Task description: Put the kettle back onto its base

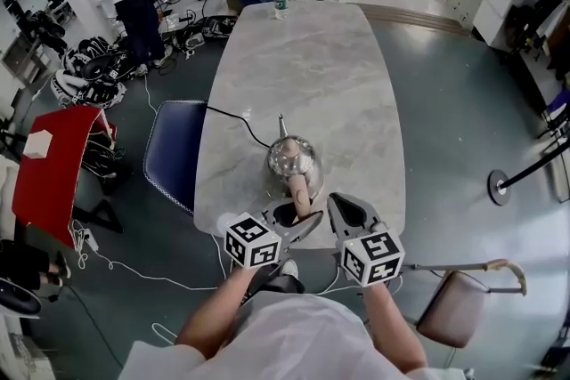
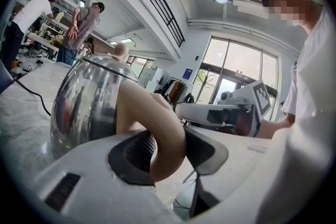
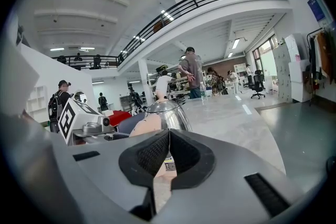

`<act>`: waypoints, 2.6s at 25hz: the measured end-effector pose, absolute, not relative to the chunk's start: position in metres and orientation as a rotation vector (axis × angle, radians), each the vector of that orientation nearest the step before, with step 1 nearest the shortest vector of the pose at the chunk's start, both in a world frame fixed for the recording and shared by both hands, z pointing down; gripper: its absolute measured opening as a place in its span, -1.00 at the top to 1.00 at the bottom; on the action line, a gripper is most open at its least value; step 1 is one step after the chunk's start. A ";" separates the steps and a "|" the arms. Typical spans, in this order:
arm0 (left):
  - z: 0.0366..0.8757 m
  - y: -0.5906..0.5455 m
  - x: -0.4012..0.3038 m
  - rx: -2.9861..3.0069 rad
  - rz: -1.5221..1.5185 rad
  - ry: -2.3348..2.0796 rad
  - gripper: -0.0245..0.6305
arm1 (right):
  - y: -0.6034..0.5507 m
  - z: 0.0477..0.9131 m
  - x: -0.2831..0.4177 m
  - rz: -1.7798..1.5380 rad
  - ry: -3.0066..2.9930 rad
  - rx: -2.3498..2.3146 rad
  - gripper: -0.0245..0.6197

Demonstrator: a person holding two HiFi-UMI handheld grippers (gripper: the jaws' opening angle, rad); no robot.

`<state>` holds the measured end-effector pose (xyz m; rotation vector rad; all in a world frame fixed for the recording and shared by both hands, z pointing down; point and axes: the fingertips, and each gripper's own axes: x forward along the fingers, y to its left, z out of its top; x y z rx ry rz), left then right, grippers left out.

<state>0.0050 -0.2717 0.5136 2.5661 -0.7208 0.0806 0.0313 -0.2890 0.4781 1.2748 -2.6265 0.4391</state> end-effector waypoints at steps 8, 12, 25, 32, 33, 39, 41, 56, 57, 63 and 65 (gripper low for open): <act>0.515 -0.284 0.007 2.558 0.063 -0.719 0.42 | -0.285 0.480 0.032 0.450 -2.618 1.282 0.90; 0.522 -0.283 0.007 2.562 0.099 -0.721 0.43 | -0.286 0.479 0.034 0.445 -2.608 1.299 0.90; 0.535 -0.276 0.015 2.560 0.162 -0.770 0.42 | -0.277 0.483 0.032 0.443 -2.628 1.254 0.90; 0.540 -0.278 0.001 2.513 0.168 -0.886 0.32 | -0.270 0.486 0.018 0.435 -2.651 1.205 0.90; 0.540 -0.277 -0.001 2.509 0.166 -0.903 0.30 | -0.268 0.486 0.017 0.434 -2.654 1.198 0.91; 0.531 -0.269 -0.016 2.469 0.155 -0.985 0.25 | -0.257 0.482 0.010 0.430 -2.680 1.154 0.90; 0.528 -0.268 -0.024 2.454 0.164 -1.023 0.25 | -0.255 0.479 0.006 0.424 -2.688 1.140 0.90; 0.496 -0.226 -0.031 2.450 0.174 -1.212 0.46 | -0.217 0.471 -0.005 0.387 -2.740 1.061 0.91; 0.495 -0.223 -0.031 2.450 0.173 -1.226 0.52 | -0.213 0.471 -0.005 0.385 -2.742 1.053 0.91; 0.485 -0.207 -0.030 2.437 0.158 -1.289 0.90 | -0.195 0.467 -0.004 0.344 -2.751 1.005 0.91; 0.484 -0.202 -0.029 2.430 0.167 -1.312 0.90 | -0.189 0.466 -0.003 0.344 -2.758 0.995 0.91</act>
